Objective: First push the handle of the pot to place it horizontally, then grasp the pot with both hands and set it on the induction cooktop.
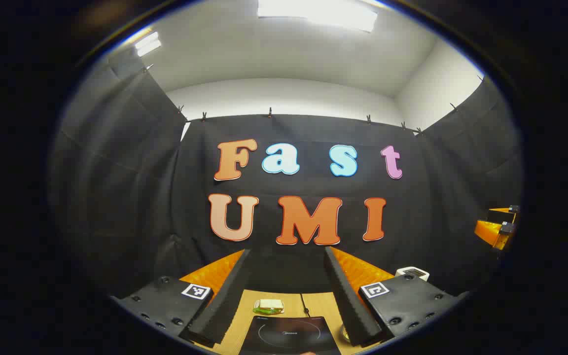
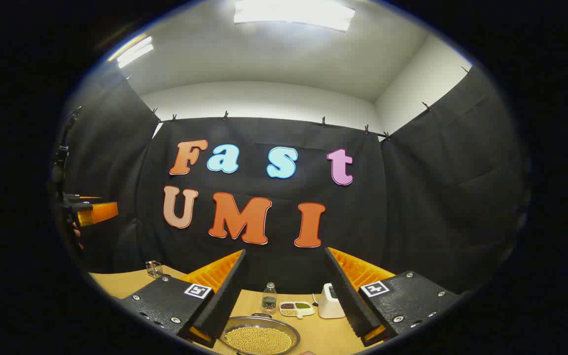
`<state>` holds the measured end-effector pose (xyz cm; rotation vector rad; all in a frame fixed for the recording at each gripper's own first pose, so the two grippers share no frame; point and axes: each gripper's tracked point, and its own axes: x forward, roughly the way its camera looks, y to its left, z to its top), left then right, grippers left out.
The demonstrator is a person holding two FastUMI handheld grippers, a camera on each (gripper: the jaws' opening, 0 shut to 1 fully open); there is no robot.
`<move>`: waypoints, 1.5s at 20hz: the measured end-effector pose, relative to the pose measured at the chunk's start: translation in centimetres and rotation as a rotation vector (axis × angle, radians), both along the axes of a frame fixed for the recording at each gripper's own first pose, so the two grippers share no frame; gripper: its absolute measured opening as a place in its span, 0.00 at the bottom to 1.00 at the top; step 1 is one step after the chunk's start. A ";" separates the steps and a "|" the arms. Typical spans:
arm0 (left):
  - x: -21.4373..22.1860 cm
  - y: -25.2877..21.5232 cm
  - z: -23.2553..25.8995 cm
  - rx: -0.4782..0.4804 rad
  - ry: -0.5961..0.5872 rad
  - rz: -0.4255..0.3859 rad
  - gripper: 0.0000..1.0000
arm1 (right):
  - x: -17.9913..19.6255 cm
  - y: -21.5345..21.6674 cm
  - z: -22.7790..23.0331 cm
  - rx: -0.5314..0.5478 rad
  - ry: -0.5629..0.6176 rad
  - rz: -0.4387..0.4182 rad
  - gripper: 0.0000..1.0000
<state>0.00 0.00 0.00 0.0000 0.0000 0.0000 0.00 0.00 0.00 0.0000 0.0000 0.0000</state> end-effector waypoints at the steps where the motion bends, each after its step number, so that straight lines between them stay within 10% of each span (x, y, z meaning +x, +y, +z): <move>1: 0.0 -0.1 0.1 -0.001 -0.006 0.002 0.93 | 0.1 0.1 -0.1 0.001 0.001 0.004 0.94; 30: -1.4 -1.8 0.1 -0.022 -0.057 -0.034 0.97 | -1.0 3.2 -4.2 0.023 0.050 0.084 0.93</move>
